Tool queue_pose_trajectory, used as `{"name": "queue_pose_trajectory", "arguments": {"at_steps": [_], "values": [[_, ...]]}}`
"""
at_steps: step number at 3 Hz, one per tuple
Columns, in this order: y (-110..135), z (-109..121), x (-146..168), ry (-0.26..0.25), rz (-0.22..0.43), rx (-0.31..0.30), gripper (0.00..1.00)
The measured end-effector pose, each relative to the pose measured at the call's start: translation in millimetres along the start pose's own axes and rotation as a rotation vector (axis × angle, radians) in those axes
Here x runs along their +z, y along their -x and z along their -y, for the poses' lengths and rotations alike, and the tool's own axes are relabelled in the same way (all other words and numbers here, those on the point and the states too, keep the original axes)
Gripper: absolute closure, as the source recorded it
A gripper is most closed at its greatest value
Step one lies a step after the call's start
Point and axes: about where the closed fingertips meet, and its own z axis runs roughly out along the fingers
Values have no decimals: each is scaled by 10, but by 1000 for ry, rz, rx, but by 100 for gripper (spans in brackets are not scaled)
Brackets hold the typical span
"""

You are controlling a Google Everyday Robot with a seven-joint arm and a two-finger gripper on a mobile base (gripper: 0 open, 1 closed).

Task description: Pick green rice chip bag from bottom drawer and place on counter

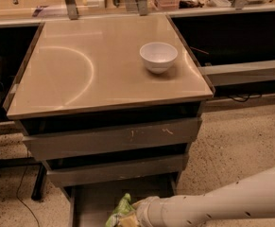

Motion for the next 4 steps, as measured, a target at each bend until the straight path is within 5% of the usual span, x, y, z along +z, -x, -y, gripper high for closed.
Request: {"name": "queue_pose_trajectory", "arguments": {"at_steps": [2, 3, 4], "values": [[111, 16, -102, -20, 9, -32, 100], [370, -16, -242, -32, 12, -57, 100], [960, -167, -513, -32, 46, -150, 100]]}}
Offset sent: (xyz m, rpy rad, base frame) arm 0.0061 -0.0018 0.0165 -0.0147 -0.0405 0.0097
